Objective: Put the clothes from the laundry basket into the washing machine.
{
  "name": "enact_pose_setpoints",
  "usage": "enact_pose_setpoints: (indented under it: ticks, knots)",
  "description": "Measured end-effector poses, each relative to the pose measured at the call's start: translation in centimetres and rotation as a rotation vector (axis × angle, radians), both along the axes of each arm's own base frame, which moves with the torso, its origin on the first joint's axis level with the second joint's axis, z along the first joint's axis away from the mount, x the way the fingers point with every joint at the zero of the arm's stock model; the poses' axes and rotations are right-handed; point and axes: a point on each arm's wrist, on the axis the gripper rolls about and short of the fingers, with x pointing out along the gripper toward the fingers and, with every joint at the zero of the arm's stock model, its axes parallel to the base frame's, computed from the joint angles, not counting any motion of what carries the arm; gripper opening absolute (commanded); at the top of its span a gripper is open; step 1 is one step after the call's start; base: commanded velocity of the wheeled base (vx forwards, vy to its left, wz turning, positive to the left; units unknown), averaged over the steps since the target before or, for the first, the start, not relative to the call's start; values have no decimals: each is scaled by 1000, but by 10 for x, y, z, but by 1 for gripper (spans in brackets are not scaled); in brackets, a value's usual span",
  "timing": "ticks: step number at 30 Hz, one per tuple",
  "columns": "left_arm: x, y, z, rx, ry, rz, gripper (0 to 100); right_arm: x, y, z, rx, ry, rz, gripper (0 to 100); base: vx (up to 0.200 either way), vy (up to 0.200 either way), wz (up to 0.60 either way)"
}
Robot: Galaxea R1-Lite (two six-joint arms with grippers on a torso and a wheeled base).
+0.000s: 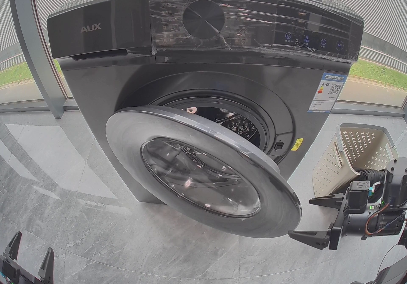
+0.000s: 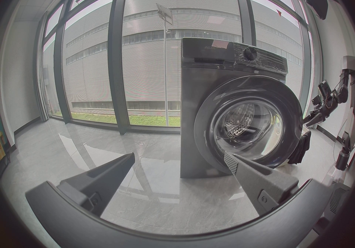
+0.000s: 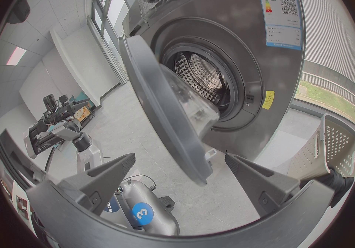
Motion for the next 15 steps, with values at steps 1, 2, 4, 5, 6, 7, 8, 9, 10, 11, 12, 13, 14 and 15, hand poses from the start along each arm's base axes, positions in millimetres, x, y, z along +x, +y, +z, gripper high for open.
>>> enact_pose_setpoints:
  ticks: [1, 2, 4, 5, 6, 7, 8, 9, 10, 11, 12, 13, 14, 15]
  knots:
    - [0, 0, 0, 0, 0, 0, 100, 0, -1, 1, 2, -4, -3, 100, 0, 200, 0]
    - [0, 0, 0, 0, 0, -1, 100, 0, -2, 1, 4, -7, -9, 100, 0, 200, 0]
    - [0, 0, 0, 0, -1, -1, 100, 0, -3, 2, 6, -11, -15, 100, 0, 200, 0]
    - [0, 0, 0, -1, -1, -1, 100, 0, -3, 2, 7, -13, -16, 100, 0, 200, 0]
    - [0, 0, 0, -1, -1, -1, 100, 0, -3, 2, 8, -14, -16, 100, 0, 200, 0]
    - [0, 0, 0, -1, -1, -1, 100, 0, -3, 3, 9, -16, -16, 100, 0, 0, 0]
    - [0, 0, 0, -1, -1, -1, 100, 1, -3, 3, 10, -17, -18, 100, 0, 0, 0]
    - [0, 0, 0, 0, -1, -1, 100, 2, -3, 3, 10, -17, -21, 100, 0, 0, 0]
    - [0, 0, 0, 0, -1, -1, 100, 3, -3, 4, 10, -18, -22, 100, 0, 0, 0]
    - [0, 0, 0, 0, -1, -1, 100, 4, -2, 4, 12, -19, -20, 100, 0, 0, 0]
    - [0, 0, 0, 0, -1, -1, 100, 6, -1, 5, 12, -18, -22, 100, 0, 0, 0]
    - [0, 0, 0, 0, -1, -1, 100, 8, -1, 5, 11, -16, -27, 100, 0, 0, 0]
    - [0, 0, 0, 0, -1, -1, 100, 10, -2, 5, 11, -17, -34, 100, 0, 0, 0]
    - [0, 0, 0, 0, -1, -1, 100, 11, -2, 5, 11, -15, -36, 100, 0, 0, 0]
